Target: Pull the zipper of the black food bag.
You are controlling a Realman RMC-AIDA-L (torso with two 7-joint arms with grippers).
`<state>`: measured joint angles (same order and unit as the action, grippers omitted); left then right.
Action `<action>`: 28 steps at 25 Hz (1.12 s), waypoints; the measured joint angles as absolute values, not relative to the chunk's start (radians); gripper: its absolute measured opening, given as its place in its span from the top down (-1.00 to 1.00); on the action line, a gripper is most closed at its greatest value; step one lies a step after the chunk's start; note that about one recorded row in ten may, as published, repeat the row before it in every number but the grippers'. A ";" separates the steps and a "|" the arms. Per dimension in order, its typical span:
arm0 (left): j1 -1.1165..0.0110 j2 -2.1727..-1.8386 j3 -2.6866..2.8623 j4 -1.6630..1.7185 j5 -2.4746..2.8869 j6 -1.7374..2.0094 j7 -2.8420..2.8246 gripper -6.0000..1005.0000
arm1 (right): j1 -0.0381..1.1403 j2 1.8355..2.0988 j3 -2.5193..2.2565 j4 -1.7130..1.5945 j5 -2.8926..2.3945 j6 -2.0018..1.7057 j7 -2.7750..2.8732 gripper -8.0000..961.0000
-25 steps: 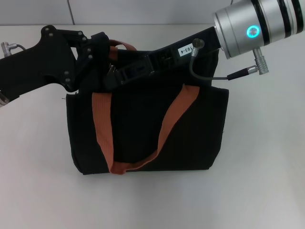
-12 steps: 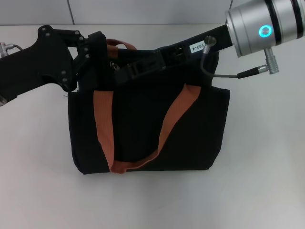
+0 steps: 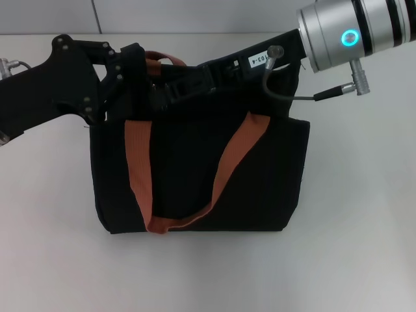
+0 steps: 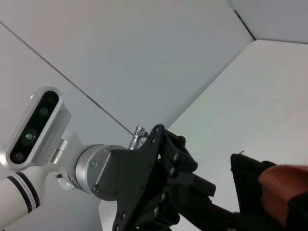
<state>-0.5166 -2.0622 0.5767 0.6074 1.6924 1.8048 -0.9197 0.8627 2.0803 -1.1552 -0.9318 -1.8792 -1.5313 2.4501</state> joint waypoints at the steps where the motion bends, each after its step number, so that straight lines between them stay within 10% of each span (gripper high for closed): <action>1: -0.516 -2.062 0.577 0.607 1.692 1.805 -0.920 0.94 | 0.863 2.080 -1.155 -0.939 -1.879 -1.533 2.451 0.13; 28: -0.521 -2.060 0.577 0.607 1.692 1.817 -0.920 0.94 | 0.869 2.084 -1.224 -0.974 -1.883 -1.541 2.438 0.13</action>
